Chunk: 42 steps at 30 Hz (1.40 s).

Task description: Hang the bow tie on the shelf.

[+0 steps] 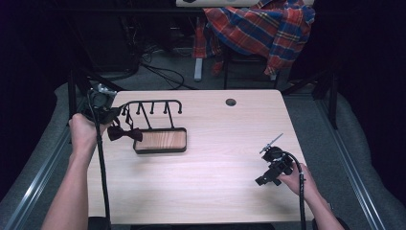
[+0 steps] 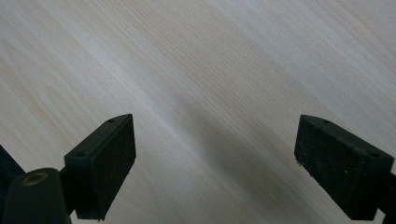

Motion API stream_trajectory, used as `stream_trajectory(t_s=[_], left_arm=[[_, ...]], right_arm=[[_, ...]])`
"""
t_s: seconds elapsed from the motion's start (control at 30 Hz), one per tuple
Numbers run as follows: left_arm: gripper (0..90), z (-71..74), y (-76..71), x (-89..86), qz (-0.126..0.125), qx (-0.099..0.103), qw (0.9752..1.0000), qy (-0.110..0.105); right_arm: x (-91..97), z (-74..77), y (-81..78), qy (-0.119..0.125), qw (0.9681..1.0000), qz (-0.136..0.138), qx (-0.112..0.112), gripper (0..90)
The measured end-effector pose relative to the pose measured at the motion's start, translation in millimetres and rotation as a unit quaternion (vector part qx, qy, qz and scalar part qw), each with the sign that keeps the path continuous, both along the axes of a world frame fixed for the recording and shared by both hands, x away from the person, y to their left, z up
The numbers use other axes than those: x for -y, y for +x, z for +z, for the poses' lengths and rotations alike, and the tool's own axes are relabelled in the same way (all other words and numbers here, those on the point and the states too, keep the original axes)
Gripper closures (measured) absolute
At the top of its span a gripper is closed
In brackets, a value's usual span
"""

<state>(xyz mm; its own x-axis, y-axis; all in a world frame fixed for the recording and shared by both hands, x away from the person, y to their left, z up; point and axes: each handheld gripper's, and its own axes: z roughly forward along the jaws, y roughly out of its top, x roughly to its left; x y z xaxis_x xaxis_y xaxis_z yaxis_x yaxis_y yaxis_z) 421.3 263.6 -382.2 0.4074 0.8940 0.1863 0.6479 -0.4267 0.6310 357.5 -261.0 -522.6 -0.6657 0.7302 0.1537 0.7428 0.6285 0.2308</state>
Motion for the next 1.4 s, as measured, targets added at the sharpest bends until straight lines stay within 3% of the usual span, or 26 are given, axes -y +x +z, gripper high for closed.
stream_trajectory(t_s=[0.07,0.1,0.23,0.33,0.5,0.9,1.1,1.17,1.33,1.4], left_arm=[[89.0,-0.7,1.1,0.0,0.003,-0.001,1.0,0.0],[89.0,-1.5,2.6,-0.4,0.003,-0.003,1.0,0.001],[88.9,-4.9,7.6,-1.9,0.011,-0.008,0.9999,0.01],[88.9,-6.9,10.9,-3.4,0.015,-0.012,0.9997,0.014],[88.9,-10.1,15.6,-3.5,0.019,-0.015,0.9995,0.019],[88.8,-19.2,27.2,-6.1,0.027,-0.028,0.9989,0.026],[88.5,-22.3,31.0,-5.8,0.031,-0.027,0.9988,0.028],[88.4,-23.9,32.1,-6.1,0.034,-0.025,0.9988,0.024],[87.9,-25.2,33.1,-6.2,0.037,-0.025,0.9986,0.026],[87.4,-25.3,33.2,-6.1,0.037,-0.025,0.9986,0.027]], right_arm=[[-0.3,-0.6,-0.4,0.002,1.0,-0.003,0.002,12.3],[-1.5,-2.8,-2.4,0.015,0.9997,-0.019,0.01,12.3],[0.0,0.0,0.4,-0.004,1.0,0.006,-0.002,12.3],[-1.4,-1.6,-0.8,0.006,1.0,-0.002,0.001,12.3],[-1.5,-1.5,-0.1,-0.001,1.0,0.004,0.002,12.3],[-2.1,-3.5,-1.4,0.01,0.9999,-0.005,0.006,12.3],[-2.7,-3.7,-1.6,0.007,1.0,-0.005,0.003,12.3],[-1.6,-1.9,0.2,-0.008,0.9999,0.011,-0.002,12.3],[-3.0,-5.2,-2.7,0.01,0.9999,-0.011,0.008,12.3],[-2.1,-3.3,-1.0,-0.001,1.0,0.003,0.001,12.3]])
